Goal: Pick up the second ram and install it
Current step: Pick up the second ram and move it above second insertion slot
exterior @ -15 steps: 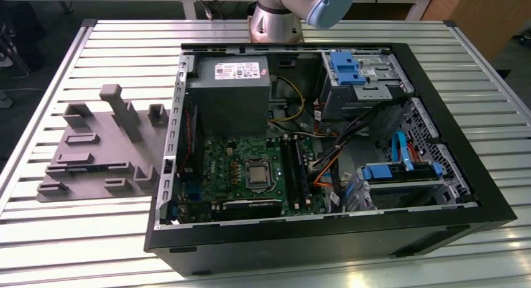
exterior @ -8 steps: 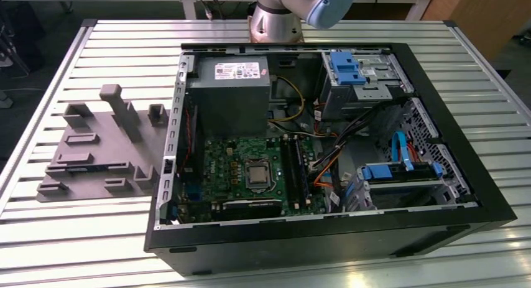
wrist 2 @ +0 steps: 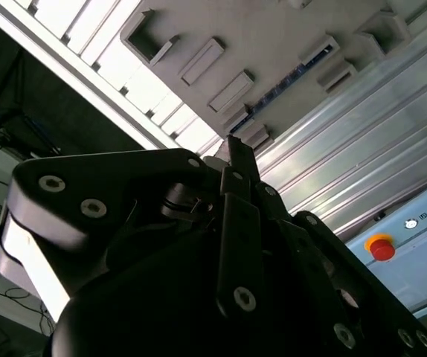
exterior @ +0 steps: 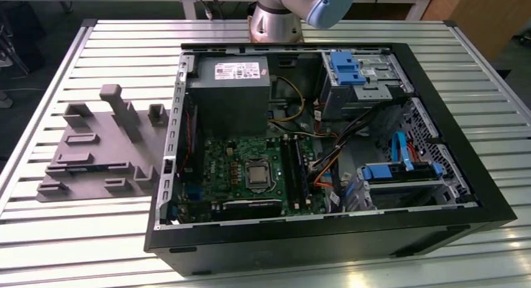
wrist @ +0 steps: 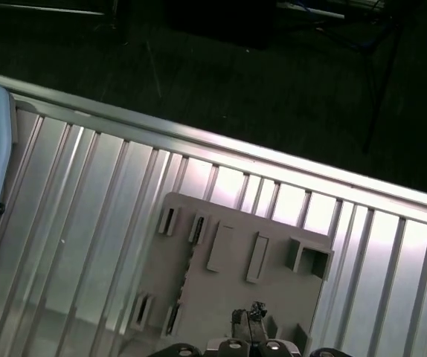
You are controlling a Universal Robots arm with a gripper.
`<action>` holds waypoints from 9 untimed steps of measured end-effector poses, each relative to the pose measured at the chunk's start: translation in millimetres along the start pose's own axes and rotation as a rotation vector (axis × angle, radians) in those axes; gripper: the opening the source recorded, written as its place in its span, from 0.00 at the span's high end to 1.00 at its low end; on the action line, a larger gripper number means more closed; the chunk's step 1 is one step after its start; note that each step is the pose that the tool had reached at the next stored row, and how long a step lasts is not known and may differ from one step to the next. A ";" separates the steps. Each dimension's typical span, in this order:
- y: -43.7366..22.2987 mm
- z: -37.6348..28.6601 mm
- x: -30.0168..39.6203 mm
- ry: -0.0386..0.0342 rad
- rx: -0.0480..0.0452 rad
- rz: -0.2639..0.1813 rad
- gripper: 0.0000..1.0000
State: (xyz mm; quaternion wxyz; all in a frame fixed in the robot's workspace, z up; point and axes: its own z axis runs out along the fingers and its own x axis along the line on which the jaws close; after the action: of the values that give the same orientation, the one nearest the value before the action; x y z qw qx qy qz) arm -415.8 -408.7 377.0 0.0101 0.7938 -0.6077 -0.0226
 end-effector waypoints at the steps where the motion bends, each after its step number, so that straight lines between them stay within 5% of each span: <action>1: 0.1 0.0 0.0 0.0003 -0.0002 -0.006 0.89; 9: 0.4 0.0 -0.1 0.0020 -0.0011 -0.048 0.89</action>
State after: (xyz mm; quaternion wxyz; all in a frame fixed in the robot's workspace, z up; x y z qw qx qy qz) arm -416.1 -408.7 377.0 0.0106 0.8081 -0.5885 -0.0224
